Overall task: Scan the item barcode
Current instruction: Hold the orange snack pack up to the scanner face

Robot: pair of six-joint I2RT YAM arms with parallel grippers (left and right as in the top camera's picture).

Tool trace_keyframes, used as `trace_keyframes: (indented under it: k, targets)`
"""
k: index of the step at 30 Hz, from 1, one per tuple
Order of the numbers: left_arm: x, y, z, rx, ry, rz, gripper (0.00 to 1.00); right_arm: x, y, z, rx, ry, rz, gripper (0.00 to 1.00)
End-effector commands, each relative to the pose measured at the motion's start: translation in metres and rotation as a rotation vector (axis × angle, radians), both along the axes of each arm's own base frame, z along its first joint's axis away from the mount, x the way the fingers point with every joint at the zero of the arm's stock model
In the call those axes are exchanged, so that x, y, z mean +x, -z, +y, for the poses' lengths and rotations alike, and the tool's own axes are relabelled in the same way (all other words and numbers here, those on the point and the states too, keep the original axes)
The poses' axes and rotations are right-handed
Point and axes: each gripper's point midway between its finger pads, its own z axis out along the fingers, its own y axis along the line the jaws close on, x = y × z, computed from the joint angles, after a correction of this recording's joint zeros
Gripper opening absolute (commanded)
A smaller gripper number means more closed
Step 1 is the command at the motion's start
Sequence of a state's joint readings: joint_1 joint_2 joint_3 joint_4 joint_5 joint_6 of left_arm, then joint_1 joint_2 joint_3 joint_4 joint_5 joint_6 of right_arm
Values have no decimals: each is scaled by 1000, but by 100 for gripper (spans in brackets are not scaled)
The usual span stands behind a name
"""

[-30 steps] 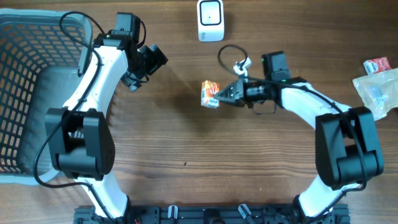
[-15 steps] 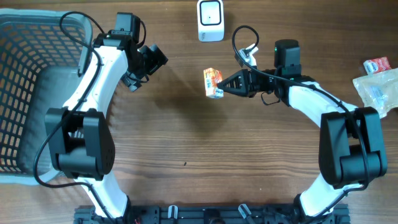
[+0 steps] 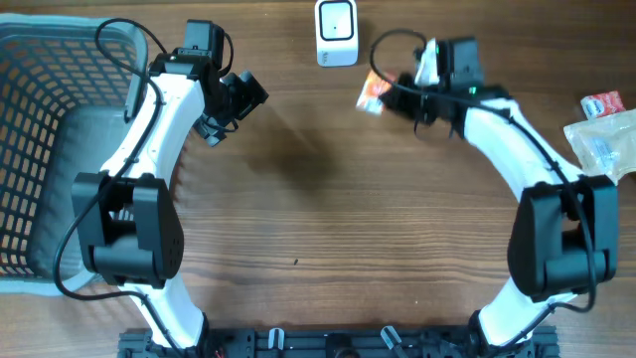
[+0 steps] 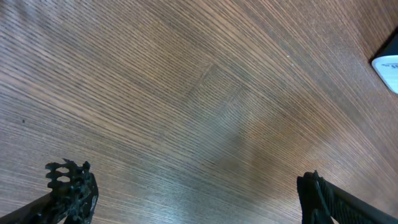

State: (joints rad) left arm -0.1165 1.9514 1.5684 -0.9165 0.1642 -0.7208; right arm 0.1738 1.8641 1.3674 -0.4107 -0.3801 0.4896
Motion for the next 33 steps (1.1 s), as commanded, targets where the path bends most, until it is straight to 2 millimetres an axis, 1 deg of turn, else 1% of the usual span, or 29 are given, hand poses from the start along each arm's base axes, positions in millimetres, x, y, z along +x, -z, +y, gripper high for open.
trace_keyframes:
  k: [1, 2, 4, 5, 7, 8, 11, 13, 16, 18, 21, 23, 25, 28, 29, 33]
  targets:
    - [0, 0, 2, 1, -24, 5, 100, 49, -61, -36, -439, 54, -295, 5]
    - [0, 0, 2, 1, -24, 5, 100, 56, -73, -34, -499, 42, -355, 5]
    - [0, 0, 2, 1, -24, 5, 100, 65, -88, -26, -603, 14, -456, 5]
    - [0, 0, 2, 1, -24, 5, 100, 69, -94, -19, -654, -24, -508, 5]
    - [0, 0, 2, 1, -24, 5, 100, 82, -105, 2, -750, -117, -639, 5]
    - [0, 0, 2, 1, -24, 5, 100, 87, -114, 9, -765, -121, -693, 5]
    - [0, 0, 2, 1, -24, 5, 100, 99, -124, 23, -759, -110, -791, 4]
    - [0, 0, 2, 1, -23, 5, 100, 107, -119, 29, -796, -135, -835, 5]
    - [0, 0, 2, 1, -24, 5, 100, 119, -98, 37, -899, -223, -874, 5]
    - [0, 0, 2, 1, -24, 5, 100, 122, -80, 48, -1026, -351, -909, 5]
    - [0, 0, 2, 1, -24, 5, 100, 121, -55, 69, -1239, -591, -960, 5]
    - [0, 0, 2, 1, -24, 5, 100, 119, -40, 80, -1320, -701, -975, 5]
    - [0, 0, 2, 1, -24, 5, 100, 118, -33, 89, -1331, -727, -987, 5]
    - [0, 0, 2, 1, -24, 5, 100, 118, -25, 95, -1318, -737, -995, 5]
    - [0, 0, 2, 1, -24, 5, 100, 118, -20, 96, -1317, -745, -991, 5]
    - [0, 0, 2, 1, -24, 5, 100, 121, -10, 91, -1332, -735, -969, 5]
